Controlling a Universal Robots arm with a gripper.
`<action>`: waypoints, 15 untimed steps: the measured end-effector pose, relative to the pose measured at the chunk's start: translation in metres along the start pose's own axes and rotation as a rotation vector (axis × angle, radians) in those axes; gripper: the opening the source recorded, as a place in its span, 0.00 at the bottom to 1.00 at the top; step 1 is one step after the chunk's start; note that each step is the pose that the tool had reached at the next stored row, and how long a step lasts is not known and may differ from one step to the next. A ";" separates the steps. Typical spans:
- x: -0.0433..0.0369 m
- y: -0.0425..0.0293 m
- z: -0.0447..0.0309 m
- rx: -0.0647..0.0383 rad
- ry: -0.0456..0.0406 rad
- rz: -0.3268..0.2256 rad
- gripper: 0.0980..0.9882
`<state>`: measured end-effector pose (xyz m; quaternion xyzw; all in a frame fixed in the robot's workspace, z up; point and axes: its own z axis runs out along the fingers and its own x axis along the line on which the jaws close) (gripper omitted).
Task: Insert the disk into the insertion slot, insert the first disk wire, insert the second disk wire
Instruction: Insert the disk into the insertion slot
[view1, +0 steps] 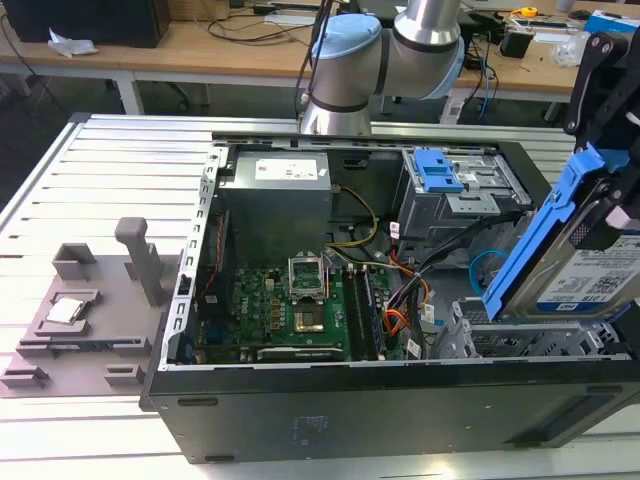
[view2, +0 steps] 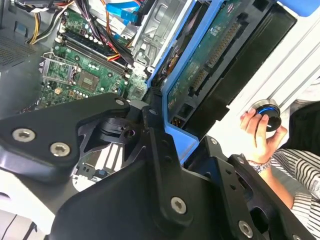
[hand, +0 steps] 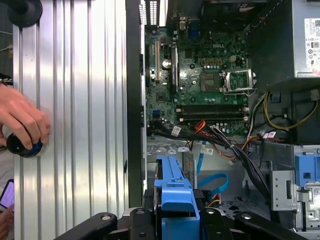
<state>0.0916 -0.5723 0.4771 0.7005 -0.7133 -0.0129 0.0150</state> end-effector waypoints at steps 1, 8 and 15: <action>0.0000 0.0004 0.0023 0.000 0.0000 0.000 0.30; -0.0045 0.0031 0.0097 0.000 0.0001 0.000 0.30; -0.0181 0.0010 0.0209 0.000 0.0002 0.000 0.30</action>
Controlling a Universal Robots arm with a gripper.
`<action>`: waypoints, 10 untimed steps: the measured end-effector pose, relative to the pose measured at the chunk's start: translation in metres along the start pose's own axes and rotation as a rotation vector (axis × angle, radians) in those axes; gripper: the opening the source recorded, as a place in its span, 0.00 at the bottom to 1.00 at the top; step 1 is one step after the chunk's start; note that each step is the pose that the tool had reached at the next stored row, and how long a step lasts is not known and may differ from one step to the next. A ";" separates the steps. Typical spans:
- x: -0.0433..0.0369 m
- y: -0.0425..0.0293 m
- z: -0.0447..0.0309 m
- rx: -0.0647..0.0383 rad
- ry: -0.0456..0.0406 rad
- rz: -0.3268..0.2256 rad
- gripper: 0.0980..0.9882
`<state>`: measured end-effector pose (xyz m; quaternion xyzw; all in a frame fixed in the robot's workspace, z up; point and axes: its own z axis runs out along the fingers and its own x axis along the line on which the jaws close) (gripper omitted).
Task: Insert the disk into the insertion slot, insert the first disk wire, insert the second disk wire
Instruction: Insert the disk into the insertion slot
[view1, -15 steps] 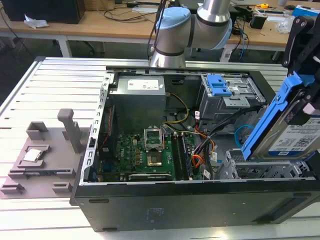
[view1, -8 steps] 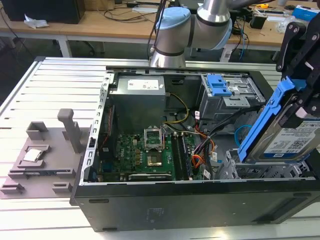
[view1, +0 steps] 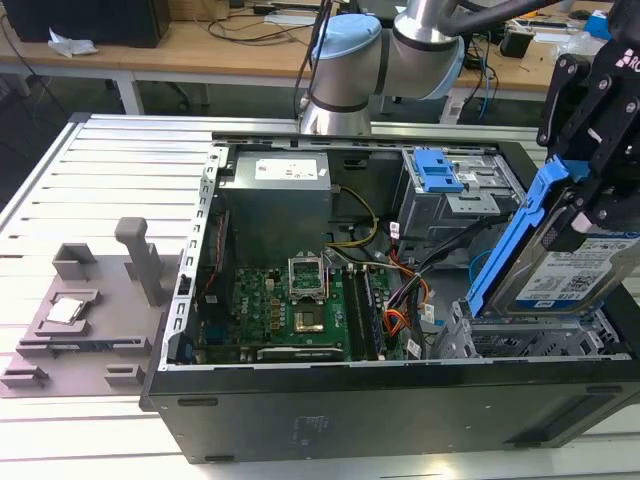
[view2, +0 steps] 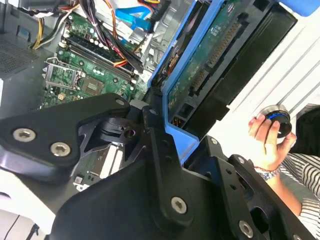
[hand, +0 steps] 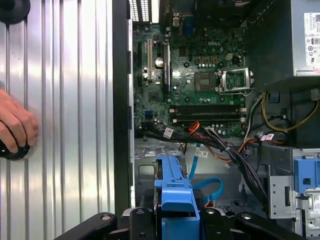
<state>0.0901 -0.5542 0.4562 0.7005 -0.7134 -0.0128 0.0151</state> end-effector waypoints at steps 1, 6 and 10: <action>-0.0021 -0.0006 0.0016 0.000 -0.0002 0.000 0.30; -0.0107 -0.0051 0.0153 -0.001 -0.0001 0.000 0.30; -0.0108 -0.0064 0.0247 -0.001 -0.0002 0.000 0.30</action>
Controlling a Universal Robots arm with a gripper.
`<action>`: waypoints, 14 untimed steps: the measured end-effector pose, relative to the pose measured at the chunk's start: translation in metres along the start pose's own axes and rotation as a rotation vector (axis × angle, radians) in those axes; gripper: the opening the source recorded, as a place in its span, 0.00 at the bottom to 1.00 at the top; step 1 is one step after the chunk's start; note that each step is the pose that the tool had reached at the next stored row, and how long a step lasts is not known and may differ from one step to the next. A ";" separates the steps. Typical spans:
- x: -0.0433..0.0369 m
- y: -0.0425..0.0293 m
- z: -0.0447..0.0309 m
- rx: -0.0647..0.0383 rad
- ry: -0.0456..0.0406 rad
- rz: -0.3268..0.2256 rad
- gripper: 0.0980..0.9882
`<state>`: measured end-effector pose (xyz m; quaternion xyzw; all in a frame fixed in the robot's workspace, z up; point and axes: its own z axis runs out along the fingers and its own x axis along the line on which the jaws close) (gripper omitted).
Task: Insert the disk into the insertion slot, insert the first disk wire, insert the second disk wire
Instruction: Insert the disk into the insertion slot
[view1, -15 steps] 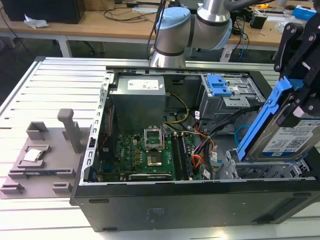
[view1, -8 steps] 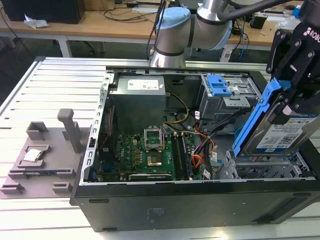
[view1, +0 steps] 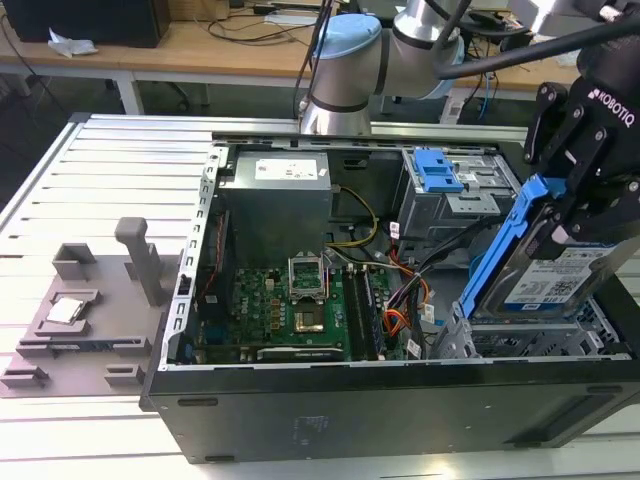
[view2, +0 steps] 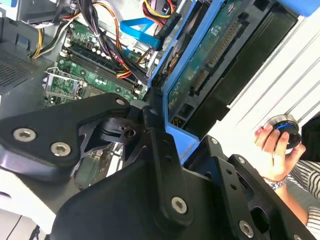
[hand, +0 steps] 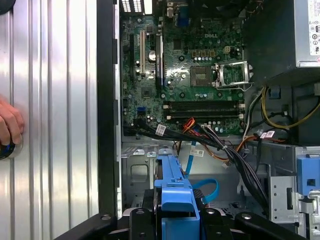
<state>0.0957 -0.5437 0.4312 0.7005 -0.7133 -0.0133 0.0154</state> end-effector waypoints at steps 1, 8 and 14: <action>0.0000 -0.0002 0.0012 0.000 0.0000 0.000 0.30; -0.0001 -0.0013 0.0187 -0.001 0.0001 0.000 0.30; -0.0001 -0.0018 0.0322 -0.002 0.0001 0.000 0.30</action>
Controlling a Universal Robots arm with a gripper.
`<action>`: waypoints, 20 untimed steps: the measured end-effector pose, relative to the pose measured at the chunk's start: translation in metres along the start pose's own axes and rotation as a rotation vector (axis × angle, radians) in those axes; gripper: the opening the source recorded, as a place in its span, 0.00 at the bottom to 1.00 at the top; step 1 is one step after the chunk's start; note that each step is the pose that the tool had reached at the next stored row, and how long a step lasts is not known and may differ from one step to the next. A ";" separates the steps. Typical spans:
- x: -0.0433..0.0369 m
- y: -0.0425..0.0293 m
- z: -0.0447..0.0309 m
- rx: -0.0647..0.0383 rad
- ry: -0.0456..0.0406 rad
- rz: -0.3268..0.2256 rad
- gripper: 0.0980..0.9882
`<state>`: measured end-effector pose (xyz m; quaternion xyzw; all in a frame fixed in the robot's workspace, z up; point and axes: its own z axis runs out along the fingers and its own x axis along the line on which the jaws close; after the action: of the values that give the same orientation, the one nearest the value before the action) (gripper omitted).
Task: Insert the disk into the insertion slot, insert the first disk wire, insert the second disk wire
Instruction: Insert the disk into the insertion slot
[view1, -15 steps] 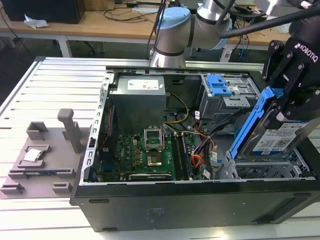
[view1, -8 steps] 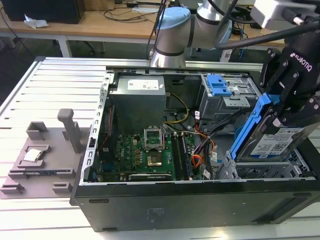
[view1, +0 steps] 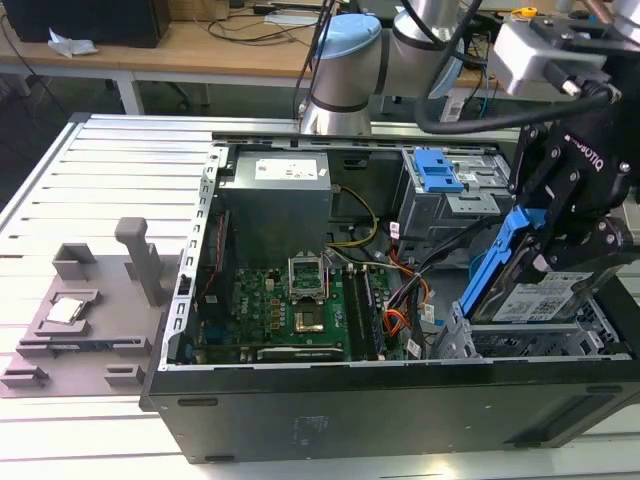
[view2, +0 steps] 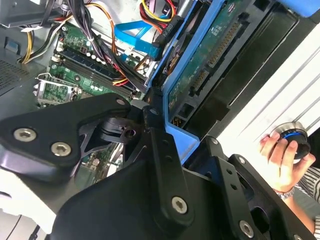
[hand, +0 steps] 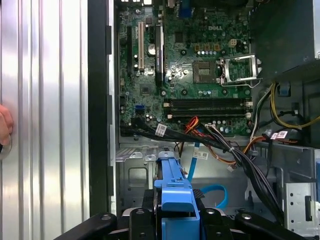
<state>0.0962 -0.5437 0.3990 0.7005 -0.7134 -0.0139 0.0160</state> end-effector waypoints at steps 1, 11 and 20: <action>0.0000 -0.0001 0.0026 0.000 0.0000 0.000 0.30; -0.0001 -0.0008 0.0191 0.000 0.0001 0.000 0.30; -0.0001 -0.0008 0.0193 0.000 0.0000 0.000 0.39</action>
<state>0.0963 -0.5437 0.3797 0.7005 -0.7133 -0.0140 0.0162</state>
